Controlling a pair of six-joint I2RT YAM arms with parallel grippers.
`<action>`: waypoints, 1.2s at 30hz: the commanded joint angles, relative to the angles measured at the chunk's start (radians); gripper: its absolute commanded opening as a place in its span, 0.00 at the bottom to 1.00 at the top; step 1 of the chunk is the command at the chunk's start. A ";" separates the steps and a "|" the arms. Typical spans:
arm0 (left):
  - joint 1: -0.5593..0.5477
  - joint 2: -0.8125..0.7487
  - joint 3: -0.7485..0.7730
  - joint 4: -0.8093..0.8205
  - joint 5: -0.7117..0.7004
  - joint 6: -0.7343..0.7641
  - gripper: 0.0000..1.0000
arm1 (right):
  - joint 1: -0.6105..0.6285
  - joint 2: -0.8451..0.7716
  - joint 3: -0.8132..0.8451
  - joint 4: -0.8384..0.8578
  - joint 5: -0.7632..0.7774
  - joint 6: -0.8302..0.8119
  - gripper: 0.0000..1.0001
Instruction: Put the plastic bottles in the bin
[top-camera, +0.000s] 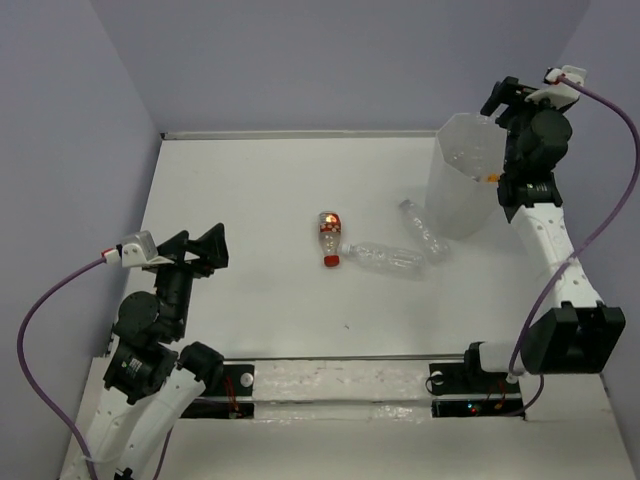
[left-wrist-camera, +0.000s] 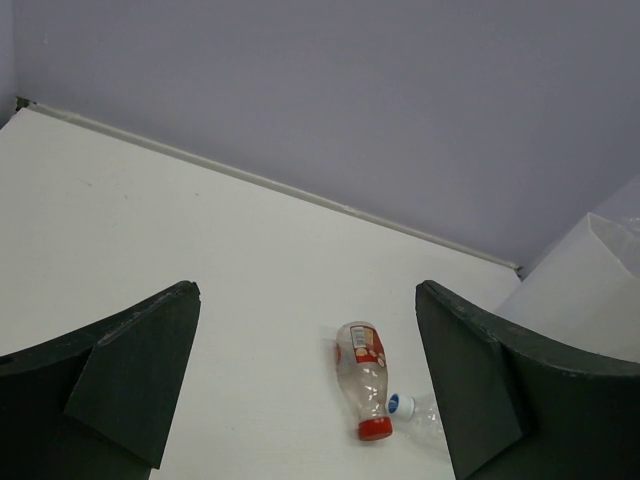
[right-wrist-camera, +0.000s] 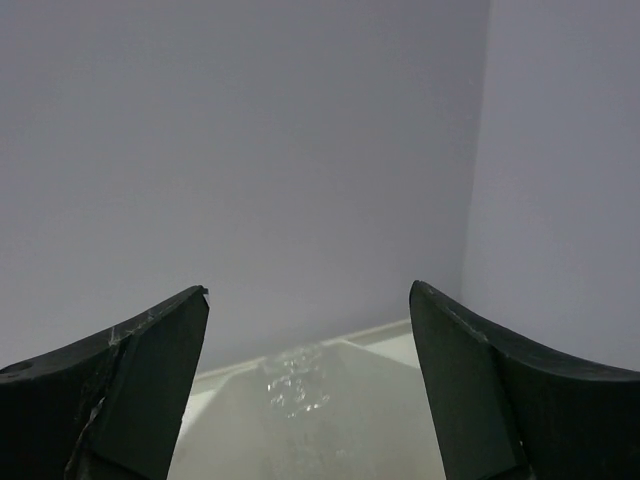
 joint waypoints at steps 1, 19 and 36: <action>0.003 -0.002 0.006 0.041 0.007 0.003 0.99 | 0.005 -0.151 0.100 -0.152 -0.213 0.154 0.84; 0.004 -0.011 0.004 0.038 0.016 0.001 0.99 | 0.605 0.045 -0.093 -0.832 -0.480 -0.124 1.00; 0.003 0.005 0.004 0.040 0.022 0.005 0.99 | 0.605 0.399 -0.043 -0.863 -0.325 -0.267 0.96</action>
